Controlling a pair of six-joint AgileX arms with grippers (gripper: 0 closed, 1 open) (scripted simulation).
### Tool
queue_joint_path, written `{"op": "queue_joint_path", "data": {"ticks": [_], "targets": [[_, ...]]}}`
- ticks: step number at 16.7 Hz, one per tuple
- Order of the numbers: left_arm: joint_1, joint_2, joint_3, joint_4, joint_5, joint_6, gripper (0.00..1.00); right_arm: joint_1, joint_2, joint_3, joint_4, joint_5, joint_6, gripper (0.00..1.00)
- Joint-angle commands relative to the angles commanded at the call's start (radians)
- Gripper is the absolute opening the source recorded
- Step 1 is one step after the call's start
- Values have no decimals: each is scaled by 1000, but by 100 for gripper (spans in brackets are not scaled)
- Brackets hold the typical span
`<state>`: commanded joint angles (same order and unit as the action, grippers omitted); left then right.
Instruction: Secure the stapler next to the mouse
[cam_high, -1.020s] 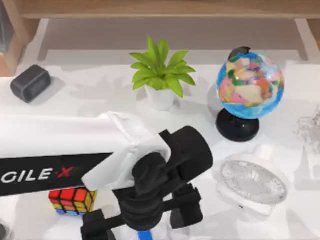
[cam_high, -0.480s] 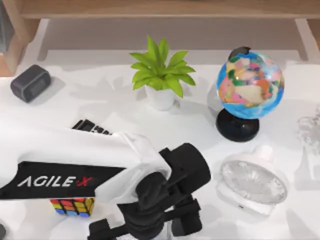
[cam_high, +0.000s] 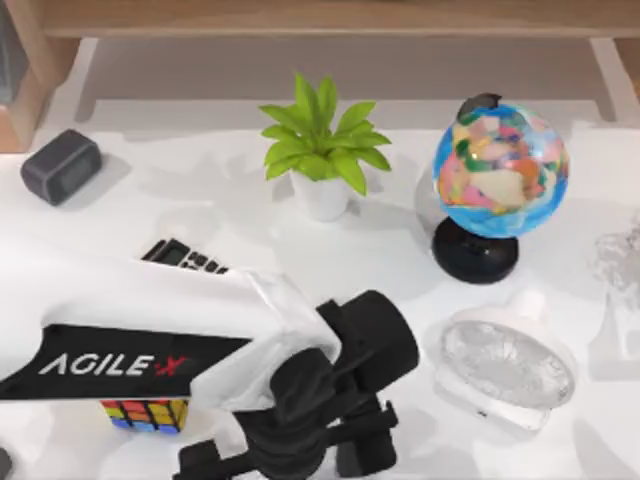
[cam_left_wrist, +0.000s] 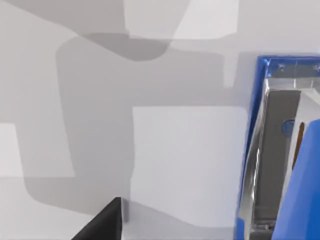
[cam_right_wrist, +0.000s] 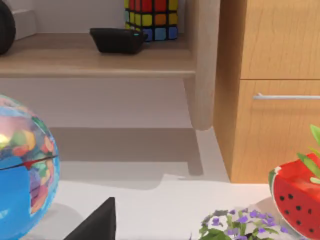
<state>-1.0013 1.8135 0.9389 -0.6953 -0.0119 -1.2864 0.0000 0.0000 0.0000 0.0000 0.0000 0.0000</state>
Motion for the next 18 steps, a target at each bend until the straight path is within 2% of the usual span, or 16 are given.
{"op": "queue_joint_path", "data": {"ticks": [10, 18], "targets": [[0, 0, 0, 0, 0, 0, 2, 0, 0, 0, 0, 0, 0, 100], [0, 0, 0, 0, 0, 0, 0, 0, 0, 0, 0, 0, 0, 100]]}}
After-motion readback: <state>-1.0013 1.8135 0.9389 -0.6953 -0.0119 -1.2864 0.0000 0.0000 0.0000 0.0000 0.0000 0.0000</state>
